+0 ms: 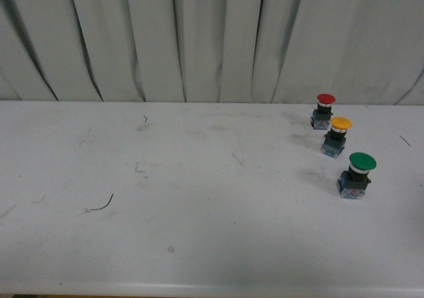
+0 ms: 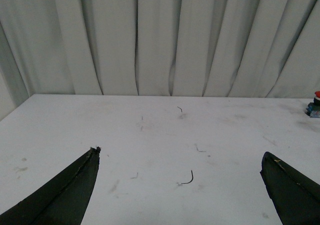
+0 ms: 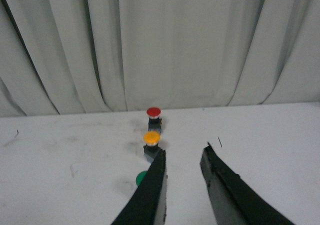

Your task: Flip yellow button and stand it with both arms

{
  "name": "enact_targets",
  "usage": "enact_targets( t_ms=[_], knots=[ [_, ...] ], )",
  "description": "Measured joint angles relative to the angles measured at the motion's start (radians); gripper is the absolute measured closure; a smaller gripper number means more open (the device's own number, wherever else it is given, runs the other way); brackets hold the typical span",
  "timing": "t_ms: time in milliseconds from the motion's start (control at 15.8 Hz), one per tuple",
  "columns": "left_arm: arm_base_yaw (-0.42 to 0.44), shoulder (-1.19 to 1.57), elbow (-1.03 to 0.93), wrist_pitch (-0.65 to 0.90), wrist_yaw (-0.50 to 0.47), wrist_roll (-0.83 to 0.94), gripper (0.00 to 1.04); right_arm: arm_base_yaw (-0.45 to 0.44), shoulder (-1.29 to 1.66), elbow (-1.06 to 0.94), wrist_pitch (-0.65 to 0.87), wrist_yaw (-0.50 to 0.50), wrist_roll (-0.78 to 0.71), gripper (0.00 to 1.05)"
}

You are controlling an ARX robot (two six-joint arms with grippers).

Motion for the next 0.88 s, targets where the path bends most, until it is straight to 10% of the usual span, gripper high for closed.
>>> enact_targets(
  t_ms=[126, 884],
  knots=[
    [0.000, 0.000, 0.000, 0.000, 0.000, 0.000, 0.07, 0.000, -0.105, -0.064, 0.020, 0.000, -0.008, 1.03],
    [0.000, 0.000, 0.000, 0.000, 0.000, 0.000, 0.07, 0.000, -0.417, -0.259, -0.122, 0.000, -0.006, 1.03]
  ],
)
